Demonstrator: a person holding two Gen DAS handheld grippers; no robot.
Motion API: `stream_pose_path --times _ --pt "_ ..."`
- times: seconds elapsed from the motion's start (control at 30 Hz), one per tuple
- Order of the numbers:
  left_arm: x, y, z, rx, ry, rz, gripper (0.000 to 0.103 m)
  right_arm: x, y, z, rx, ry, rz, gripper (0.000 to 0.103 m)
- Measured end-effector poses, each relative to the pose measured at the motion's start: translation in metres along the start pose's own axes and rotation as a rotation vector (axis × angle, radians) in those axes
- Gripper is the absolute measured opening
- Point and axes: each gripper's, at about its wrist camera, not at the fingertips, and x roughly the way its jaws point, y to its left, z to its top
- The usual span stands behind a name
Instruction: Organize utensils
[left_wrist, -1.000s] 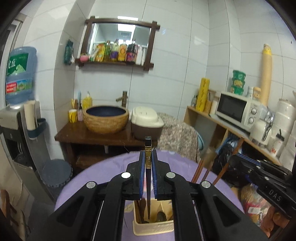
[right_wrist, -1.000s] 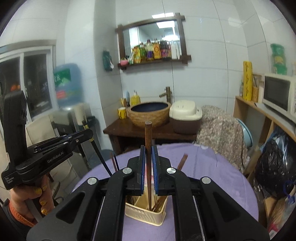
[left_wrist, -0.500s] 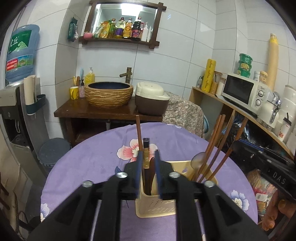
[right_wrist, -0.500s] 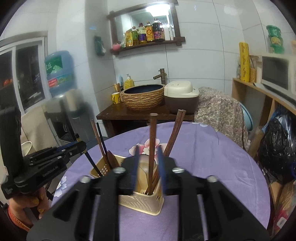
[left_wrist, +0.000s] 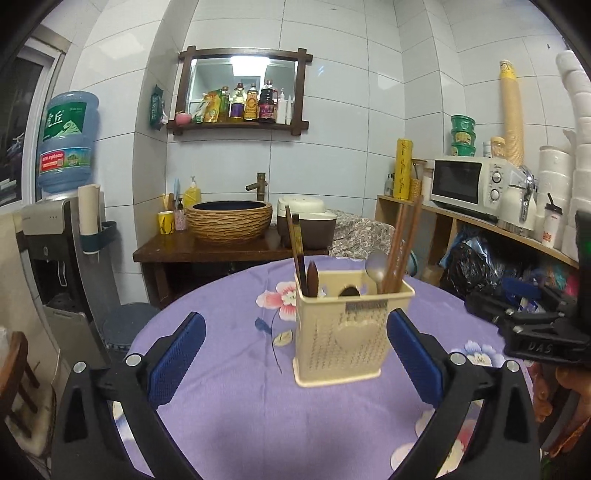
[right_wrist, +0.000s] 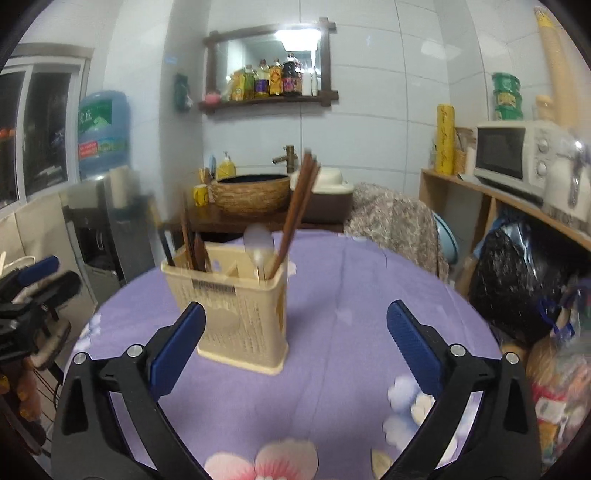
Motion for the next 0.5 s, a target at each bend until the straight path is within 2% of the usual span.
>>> stream_pose_path --times 0.07,0.2,0.27,0.37,0.5 --pt "-0.015 -0.002 -0.017 -0.008 -0.023 0.01 0.098 -0.008 0.002 -0.026 0.007 0.028 -0.01 0.097" --pt "-0.04 -0.006 -0.047 -0.024 -0.028 -0.009 0.098 -0.04 0.011 -0.075 -0.002 0.008 -0.028 0.097" --pt "-0.054 -0.008 -0.062 -0.018 -0.022 0.01 0.098 -0.059 0.018 -0.095 -0.012 0.011 -0.031 0.097" --pt "-0.076 -0.01 -0.08 -0.007 -0.008 0.057 0.098 -0.093 0.025 -0.116 -0.011 -0.013 -0.016 0.097" --pt "-0.112 -0.01 -0.092 -0.046 -0.052 0.084 0.098 -0.14 0.034 -0.131 -0.004 -0.084 -0.009 0.097"
